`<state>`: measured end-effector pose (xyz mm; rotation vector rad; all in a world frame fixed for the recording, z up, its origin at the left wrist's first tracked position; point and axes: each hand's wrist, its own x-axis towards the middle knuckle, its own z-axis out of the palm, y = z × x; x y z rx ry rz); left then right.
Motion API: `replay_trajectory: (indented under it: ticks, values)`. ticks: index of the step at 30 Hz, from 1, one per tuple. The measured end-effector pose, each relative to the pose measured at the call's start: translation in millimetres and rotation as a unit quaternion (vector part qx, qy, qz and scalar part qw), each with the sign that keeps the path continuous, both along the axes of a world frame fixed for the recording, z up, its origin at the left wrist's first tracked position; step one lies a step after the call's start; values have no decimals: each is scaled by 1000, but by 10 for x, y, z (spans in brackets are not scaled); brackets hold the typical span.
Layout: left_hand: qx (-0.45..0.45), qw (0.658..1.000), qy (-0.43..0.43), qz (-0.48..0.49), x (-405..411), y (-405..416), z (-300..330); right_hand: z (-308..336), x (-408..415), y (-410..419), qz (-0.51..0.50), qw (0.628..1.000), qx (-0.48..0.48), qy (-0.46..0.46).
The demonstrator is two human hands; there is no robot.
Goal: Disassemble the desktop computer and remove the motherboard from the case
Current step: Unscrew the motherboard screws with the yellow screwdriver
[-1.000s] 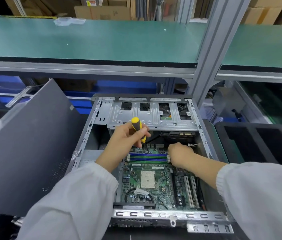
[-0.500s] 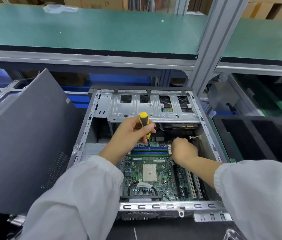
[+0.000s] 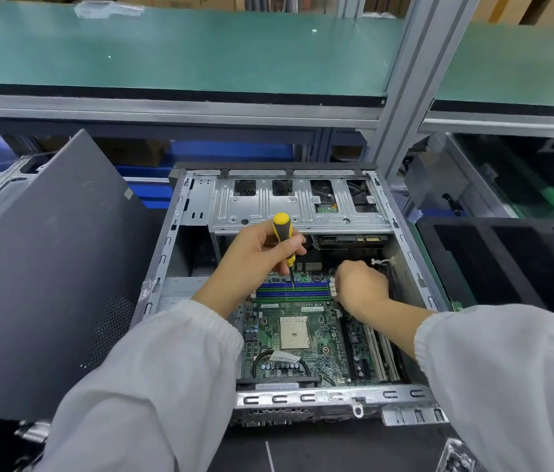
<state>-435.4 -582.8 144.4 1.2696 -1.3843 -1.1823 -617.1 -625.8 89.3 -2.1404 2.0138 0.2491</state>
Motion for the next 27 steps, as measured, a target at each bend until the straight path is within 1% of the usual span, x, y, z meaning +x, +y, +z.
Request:
replay_trajectory:
  ticks: [7,12,16,21,27]
  values:
    - [0,1000,-6,-2,-5,8,8,-8,-9,8,4,1000,-5,-4]
    - [0,1000,-11,-5,-5,2,4,-26,3,60,-29,999,-24,-9]
    - [3,1000,-13,-5,-8,0,-3,-51,11,107,-35,999,-32,-1]
    - [5,1000,-11,-3,-8,0,-8,-57,10,120,-27,999,-30,-1]
    - [6,1000,-8,-5,0,-6,-21,-33,14,133,1,1000,-23,20]
